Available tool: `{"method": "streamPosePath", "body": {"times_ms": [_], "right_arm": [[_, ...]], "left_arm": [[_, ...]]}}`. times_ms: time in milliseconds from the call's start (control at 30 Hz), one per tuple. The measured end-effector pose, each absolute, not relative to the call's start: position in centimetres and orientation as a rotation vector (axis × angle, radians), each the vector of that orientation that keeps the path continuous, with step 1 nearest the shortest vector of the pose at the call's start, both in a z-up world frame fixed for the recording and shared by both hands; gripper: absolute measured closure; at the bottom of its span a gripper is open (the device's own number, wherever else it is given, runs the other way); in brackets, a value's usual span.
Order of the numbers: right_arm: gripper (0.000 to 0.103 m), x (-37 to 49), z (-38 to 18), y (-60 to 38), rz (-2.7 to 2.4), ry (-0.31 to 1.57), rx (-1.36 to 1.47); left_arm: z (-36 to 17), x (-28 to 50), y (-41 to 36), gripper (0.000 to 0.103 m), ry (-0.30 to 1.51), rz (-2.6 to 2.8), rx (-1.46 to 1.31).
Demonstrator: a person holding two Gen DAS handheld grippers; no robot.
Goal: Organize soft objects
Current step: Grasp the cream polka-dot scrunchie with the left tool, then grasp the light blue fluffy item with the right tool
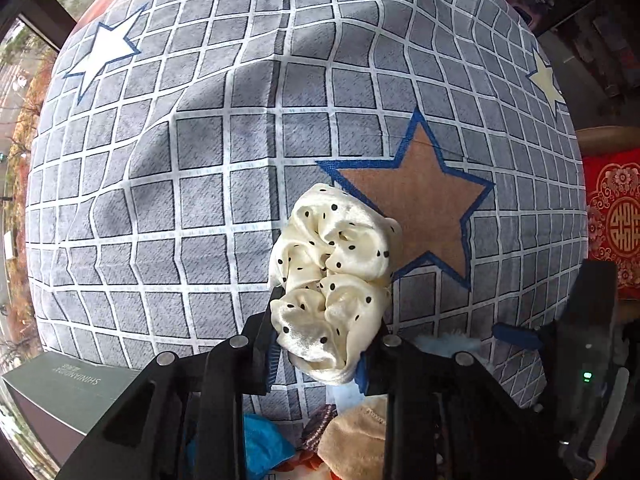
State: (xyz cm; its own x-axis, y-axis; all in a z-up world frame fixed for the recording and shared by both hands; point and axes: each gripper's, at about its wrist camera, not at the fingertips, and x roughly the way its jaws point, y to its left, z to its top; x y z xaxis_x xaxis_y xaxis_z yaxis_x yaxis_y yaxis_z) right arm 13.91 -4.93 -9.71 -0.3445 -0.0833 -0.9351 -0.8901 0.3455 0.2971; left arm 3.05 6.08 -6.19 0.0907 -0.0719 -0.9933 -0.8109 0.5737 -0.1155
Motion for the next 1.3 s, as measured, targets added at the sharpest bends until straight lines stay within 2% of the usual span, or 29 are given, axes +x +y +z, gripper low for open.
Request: {"method": "streamPosePath", "body": {"times_ms": [100,300,400,500,767,900,967,1100,1200,1300], "right_arm": [[0.0,12.9,-10.9,-4.2,1.069,1.602,-0.988],[0.0,19.7,-10.1,-7.4,0.785,1.529,-0.797],[0.0,25.0,-9.7,-11.0,0.601,1.569,-0.673],[0.0,26.9,-9.1,-13.0,0.639,1.66,-0.536],[0.0,21.9,-7.0,-7.1,0.891,1.513,-0.655],[0.0,15.7,-6.1,-3.4,1.184,1.512,-0.765],[0.0,13.0,-4.7,-3.0,1.304,1.412,-0.842],[0.0,14.6,-5.0,-3.2,1.116,1.305,-0.919],[0.0,15.2,-5.6,-3.2,1.162,1.347,-0.938],[0.0,12.4,-5.5,-2.2,1.291,1.327,-0.986]], "left_arm": [[-6.0,2.4,5.9,0.071,1.391,0.651,-0.825],[-6.0,1.9,4.8,0.071,1.386,0.631,-0.823],[-6.0,3.1,3.5,0.071,1.378,0.625,-0.814],[-5.8,2.9,3.1,0.071,1.372,0.629,-0.799],[-3.2,0.1,2.8,0.071,1.332,0.705,-0.775],[-2.5,-2.0,4.0,0.071,1.295,0.757,-0.796],[-2.5,-2.7,4.5,0.071,1.286,0.767,-0.812],[-2.1,-3.7,4.2,0.071,1.271,0.768,-0.836],[-2.0,-3.8,3.7,0.071,1.262,0.76,-0.846],[-2.1,-3.8,3.1,0.071,1.268,0.756,-0.853]]}}
